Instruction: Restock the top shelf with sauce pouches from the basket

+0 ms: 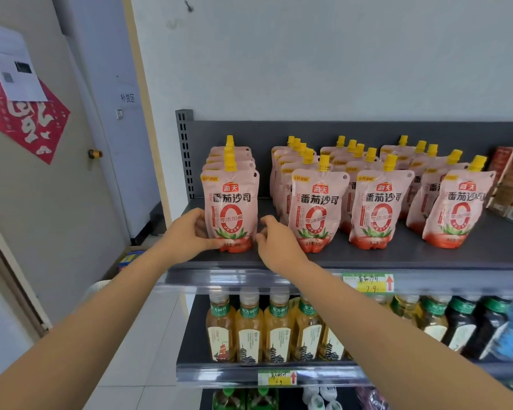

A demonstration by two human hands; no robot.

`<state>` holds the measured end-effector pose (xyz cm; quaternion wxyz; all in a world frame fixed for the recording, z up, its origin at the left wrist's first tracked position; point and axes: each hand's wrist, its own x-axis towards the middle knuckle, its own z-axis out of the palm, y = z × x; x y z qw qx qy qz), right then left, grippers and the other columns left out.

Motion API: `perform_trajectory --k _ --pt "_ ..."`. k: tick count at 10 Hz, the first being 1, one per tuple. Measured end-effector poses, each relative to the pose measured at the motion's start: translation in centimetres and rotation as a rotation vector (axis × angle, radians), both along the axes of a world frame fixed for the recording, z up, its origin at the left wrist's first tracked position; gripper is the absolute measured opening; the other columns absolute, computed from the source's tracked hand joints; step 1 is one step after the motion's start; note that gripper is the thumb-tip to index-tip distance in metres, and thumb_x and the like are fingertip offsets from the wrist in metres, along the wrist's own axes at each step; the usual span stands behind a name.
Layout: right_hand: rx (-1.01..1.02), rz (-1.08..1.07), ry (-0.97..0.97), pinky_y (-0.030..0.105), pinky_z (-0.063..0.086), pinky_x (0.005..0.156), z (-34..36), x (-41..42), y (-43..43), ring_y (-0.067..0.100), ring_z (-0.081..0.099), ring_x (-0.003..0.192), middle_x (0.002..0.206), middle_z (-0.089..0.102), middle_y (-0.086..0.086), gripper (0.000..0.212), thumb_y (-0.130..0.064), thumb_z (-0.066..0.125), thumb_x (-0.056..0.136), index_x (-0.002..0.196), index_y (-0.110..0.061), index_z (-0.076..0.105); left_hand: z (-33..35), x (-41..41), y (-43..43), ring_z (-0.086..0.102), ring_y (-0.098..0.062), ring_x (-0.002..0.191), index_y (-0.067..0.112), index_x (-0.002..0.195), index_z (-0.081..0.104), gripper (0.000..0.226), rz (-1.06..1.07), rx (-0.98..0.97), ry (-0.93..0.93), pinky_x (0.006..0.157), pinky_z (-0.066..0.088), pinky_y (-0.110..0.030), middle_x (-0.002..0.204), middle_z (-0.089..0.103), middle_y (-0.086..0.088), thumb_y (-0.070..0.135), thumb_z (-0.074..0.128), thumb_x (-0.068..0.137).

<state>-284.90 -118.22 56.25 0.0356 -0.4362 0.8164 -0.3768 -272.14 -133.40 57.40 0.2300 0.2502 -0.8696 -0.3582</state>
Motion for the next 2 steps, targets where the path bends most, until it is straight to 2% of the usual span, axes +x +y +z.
perform_trajectory --k 1,2 --pt "-0.025 0.009 -0.011 0.026 0.044 0.079 0.1 0.0 1.3 0.021 0.057 0.095 0.104 0.060 0.012 0.045 -0.004 0.046 0.095 0.139 -0.003 0.035 -0.7 0.5 0.9 0.060 -0.016 0.095 0.023 0.108 0.051 0.055 0.119 -0.121 0.028 0.090 0.050 -0.045 0.106 0.063 0.006 0.042 0.082 0.067" --pt "-0.059 0.011 0.002 0.027 0.042 0.086 0.8 0.1 3.2 0.026 0.055 0.110 0.118 0.058 0.014 0.046 -0.007 0.046 0.096 0.140 -0.005 0.035 0.1 1.3 2.7 0.056 -0.021 0.111 0.019 0.122 0.049 0.072 0.299 -0.330 0.077 0.104 0.035 -0.047 0.117 0.060 0.005 0.056 0.076 0.068"
